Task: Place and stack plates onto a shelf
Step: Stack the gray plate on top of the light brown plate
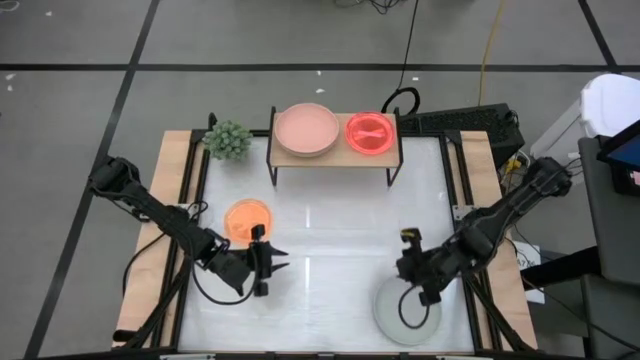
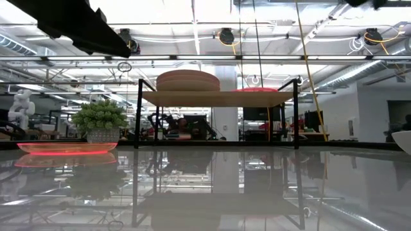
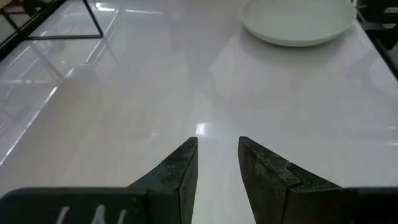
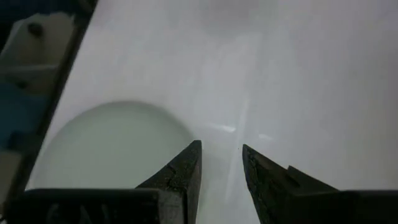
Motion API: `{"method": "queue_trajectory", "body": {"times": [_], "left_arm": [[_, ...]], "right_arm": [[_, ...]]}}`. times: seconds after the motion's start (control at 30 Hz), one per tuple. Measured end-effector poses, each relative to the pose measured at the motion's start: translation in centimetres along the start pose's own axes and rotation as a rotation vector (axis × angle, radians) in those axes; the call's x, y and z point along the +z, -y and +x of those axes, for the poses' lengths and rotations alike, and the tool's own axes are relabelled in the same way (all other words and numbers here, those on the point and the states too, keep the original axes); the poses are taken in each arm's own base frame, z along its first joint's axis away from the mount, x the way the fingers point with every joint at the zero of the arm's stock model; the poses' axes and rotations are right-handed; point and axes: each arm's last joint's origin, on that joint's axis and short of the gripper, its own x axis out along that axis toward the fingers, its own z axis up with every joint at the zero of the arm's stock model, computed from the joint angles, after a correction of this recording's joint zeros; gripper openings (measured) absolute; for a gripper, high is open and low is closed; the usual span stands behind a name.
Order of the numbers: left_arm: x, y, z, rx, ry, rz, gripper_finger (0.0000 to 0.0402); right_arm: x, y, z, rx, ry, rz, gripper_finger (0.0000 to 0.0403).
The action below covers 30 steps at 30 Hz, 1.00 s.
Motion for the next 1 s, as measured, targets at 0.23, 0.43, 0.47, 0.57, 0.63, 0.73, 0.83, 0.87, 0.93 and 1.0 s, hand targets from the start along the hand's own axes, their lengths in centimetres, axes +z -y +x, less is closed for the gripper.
{"method": "queue_trajectory", "body": {"times": [0.23,0.43,0.47,0.57,0.63,0.73,0.83,0.87,0.93,1.0], "left_arm": [[0.0,0.1,-0.1,-0.007,0.007,-0.002,0.0122],[0.2,0.2,-0.1,-0.013,0.025,-0.008,0.0122],[0.3,0.2,-0.1,-0.014,0.027,-0.011,0.0122],[0.3,0.3,-0.1,-0.015,0.029,-0.027,0.0122],[0.2,0.4,0.0,-0.016,0.026,-0.032,0.0122],[0.0,0.7,0.1,-0.022,0.026,-0.031,0.0122],[-0.3,0.9,0.5,-0.02,0.019,-0.031,0.0122],[-0.3,0.9,0.6,-0.02,0.019,-0.031,0.0122],[-0.3,1.1,0.8,-0.021,0.027,-0.037,0.0122],[-0.5,1.1,1.0,-0.018,0.019,-0.031,0.0122]], "right_arm": [[-0.4,-1.7,1.4,0.101,-0.11,0.079,0.0102],[-0.8,-2.9,2.2,0.139,-0.175,0.117,0.0102],[-0.8,-3.1,2.4,0.137,-0.183,0.112,0.0102],[-1.1,-3.9,2.9,0.136,-0.207,0.1,0.0102],[-1.3,-4.3,3.3,0.133,-0.221,0.092,0.0102],[-1.9,-4.9,4.2,0.123,-0.247,0.104,0.0102],[-2.8,-5.2,5.3,0.116,-0.271,0.145,0.0102],[-3.1,-5.3,5.6,0.131,-0.283,0.155,0.0102],[-3.7,-5.6,6.2,0.174,-0.298,0.17,0.0102],[-4.2,-5.7,6.7,0.208,-0.309,0.195,0.0101]]}}
